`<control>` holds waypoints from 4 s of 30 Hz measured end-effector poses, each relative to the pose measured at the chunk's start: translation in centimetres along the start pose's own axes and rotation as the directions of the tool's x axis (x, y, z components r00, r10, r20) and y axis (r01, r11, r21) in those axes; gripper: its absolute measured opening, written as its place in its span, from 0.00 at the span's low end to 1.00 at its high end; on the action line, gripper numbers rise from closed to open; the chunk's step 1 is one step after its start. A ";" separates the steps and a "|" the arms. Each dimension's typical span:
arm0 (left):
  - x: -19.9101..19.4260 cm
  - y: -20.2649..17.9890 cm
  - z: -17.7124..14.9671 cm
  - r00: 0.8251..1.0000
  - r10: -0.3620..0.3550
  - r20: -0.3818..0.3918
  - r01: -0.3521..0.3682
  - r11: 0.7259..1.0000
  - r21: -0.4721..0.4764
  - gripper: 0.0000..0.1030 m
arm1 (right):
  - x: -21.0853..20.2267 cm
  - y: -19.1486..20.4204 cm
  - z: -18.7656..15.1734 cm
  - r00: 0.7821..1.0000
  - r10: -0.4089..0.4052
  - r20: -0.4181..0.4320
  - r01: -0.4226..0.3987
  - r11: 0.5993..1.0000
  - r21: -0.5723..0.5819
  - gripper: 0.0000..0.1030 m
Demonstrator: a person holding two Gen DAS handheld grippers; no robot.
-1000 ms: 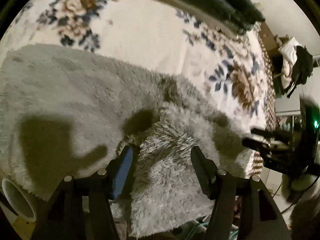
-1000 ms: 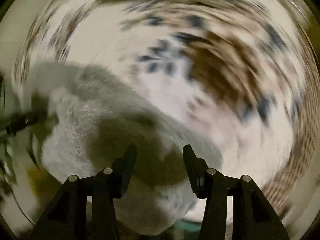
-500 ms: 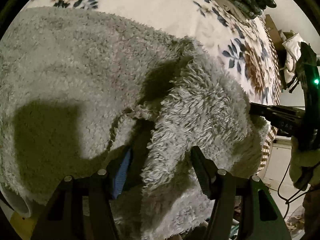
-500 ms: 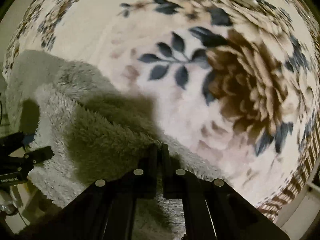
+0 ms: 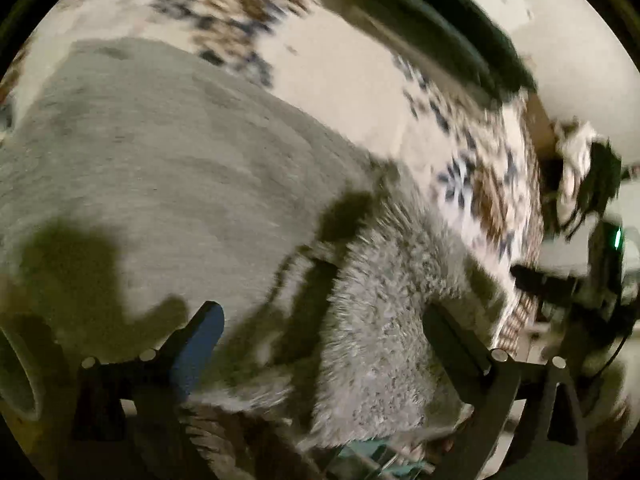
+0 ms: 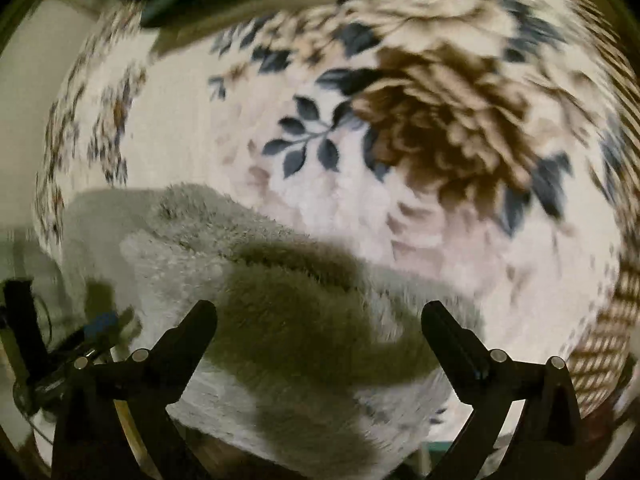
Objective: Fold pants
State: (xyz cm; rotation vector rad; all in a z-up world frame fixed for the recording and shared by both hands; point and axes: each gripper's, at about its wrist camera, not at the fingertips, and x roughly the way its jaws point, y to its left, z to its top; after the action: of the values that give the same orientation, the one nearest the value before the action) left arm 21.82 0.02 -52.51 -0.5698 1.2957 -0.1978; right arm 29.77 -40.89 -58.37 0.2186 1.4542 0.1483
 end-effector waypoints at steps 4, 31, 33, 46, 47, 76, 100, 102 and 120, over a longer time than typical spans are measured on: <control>-3.2 4.9 -0.2 0.995 0.047 0.083 -0.033 0.986 -0.165 0.99 | -0.4 1.7 -4.0 0.997 0.025 0.069 -0.034 0.991 0.128 1.00; -6.3 11.5 5.7 0.889 0.093 0.448 0.043 0.958 -0.284 0.18 | 6.3 9.7 -6.3 0.998 -0.031 0.057 0.016 0.967 0.253 1.00; -8.5 6.8 5.1 0.878 0.042 0.478 0.052 0.982 -0.180 0.18 | 5.6 8.8 -6.7 0.998 -0.022 0.066 0.004 0.967 0.256 1.00; -1.8 -21.1 -5.9 0.967 -0.182 0.181 0.105 0.924 0.367 0.18 | -5.0 -6.1 -12.7 0.983 -0.042 0.177 -0.045 0.887 0.459 1.00; -0.7 -21.9 -6.6 0.971 -0.177 0.161 0.105 0.920 0.379 0.18 | -5.4 -7.2 -13.3 0.982 -0.055 0.179 -0.037 0.881 0.471 1.00; -3.7 -14.1 -5.2 0.976 0.187 0.115 -0.210 0.950 0.232 0.93 | -2.6 -7.3 -12.9 0.947 0.261 0.186 -0.315 0.865 0.392 1.00; 12.6 -13.3 5.9 0.977 0.054 -0.205 -0.008 0.976 0.219 0.93 | 1.8 -15.4 -14.8 0.998 0.041 -0.056 -0.007 0.859 0.511 0.63; 12.5 -13.0 5.8 0.977 0.053 -0.206 -0.008 0.977 0.215 0.93 | 1.2 -15.2 -15.6 0.997 0.065 -0.035 -0.038 0.856 0.516 0.74; 11.9 -11.8 6.3 0.977 0.049 -0.208 -0.006 0.979 0.206 0.94 | 0.8 -13.5 -18.4 0.943 0.322 -0.081 -0.237 0.824 0.514 0.82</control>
State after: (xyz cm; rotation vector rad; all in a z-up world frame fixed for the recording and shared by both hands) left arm 33.11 -13.52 -55.75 -0.3613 1.4684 -0.3724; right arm 11.11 -52.73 -64.19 0.8694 1.6010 0.0246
